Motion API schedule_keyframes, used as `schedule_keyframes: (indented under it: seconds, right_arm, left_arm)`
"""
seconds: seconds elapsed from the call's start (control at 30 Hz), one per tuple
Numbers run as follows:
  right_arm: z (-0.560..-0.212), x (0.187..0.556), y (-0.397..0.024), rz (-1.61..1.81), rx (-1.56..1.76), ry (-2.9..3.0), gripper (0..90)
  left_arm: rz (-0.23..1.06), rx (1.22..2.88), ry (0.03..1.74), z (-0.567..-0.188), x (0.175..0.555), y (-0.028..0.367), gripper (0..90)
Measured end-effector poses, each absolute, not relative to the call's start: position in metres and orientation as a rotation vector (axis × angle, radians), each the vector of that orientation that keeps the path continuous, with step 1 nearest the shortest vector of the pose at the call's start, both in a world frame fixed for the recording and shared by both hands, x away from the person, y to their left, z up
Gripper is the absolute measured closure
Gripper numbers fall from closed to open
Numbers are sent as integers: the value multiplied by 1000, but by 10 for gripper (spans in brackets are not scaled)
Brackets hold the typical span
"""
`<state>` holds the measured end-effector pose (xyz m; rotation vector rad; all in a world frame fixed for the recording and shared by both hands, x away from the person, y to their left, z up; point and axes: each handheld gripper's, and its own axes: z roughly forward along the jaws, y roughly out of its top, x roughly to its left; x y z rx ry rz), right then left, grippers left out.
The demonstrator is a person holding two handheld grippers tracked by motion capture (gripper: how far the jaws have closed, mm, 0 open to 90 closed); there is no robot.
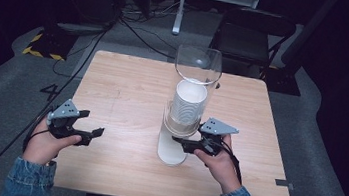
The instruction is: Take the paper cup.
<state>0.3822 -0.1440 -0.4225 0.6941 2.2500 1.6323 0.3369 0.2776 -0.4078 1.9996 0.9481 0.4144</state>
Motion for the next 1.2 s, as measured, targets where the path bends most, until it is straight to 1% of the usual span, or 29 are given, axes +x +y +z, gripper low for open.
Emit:
schedule_keyframes:
  seconds: [0.47, 0.7, 0.77, 1.2]
  right_arm:
    - [-425, 379, -144, 1611, 688, 2244, 363]
    - [-437, 380, -141, 1512, 707, 2310, 364]
    - [-441, 380, -140, 1528, 714, 2307, 364]
    - [-444, 378, -142, 1514, 724, 2310, 366]
  left_arm:
    - [403, 2013, 953, -410, 338, 276, 163]
    - [395, 2010, 959, -410, 339, 276, 164]
    - [395, 2006, 961, -410, 339, 276, 164]
    - [391, 2007, 963, -410, 340, 274, 164]
